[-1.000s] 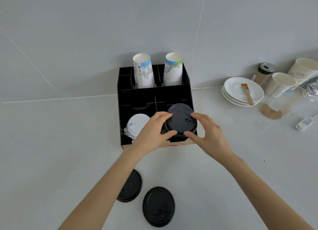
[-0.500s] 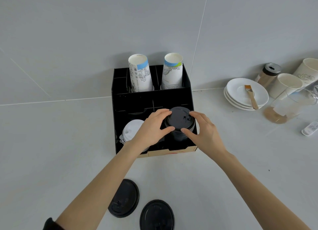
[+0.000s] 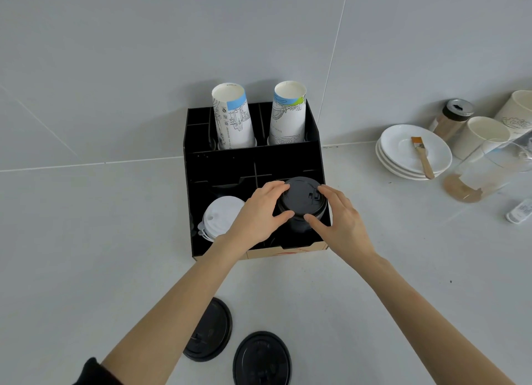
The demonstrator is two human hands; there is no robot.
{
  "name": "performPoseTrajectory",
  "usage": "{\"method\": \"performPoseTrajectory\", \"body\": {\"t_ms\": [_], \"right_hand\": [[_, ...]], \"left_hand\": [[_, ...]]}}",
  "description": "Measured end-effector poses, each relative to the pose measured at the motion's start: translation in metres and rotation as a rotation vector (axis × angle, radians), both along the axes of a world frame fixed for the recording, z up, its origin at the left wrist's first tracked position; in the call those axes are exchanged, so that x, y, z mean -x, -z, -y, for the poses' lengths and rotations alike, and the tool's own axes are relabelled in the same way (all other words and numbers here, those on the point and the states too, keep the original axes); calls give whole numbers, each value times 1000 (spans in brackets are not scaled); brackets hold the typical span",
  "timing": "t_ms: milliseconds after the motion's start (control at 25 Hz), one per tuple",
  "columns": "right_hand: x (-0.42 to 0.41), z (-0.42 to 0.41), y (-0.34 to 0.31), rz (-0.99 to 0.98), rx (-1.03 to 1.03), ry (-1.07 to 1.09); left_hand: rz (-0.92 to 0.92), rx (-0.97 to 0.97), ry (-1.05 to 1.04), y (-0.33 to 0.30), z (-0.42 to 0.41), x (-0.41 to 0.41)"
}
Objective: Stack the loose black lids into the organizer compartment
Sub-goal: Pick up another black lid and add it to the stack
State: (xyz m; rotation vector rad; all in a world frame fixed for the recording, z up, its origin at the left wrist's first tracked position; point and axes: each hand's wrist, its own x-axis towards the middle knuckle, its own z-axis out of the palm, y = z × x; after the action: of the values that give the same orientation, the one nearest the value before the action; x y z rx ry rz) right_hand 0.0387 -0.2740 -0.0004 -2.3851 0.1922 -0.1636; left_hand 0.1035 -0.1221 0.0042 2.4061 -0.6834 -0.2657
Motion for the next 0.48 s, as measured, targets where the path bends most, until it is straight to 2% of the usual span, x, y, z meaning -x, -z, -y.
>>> {"method": "performPoseTrajectory", "body": {"t_ms": [280,480], "right_hand": [[15,-2,-8,44,-22,-37],[45,-19,-11,61,-22,-128]], "left_hand": [[30,22,-7,-8,-16,17],[-17,67,-57,-11,-47,54]]}}
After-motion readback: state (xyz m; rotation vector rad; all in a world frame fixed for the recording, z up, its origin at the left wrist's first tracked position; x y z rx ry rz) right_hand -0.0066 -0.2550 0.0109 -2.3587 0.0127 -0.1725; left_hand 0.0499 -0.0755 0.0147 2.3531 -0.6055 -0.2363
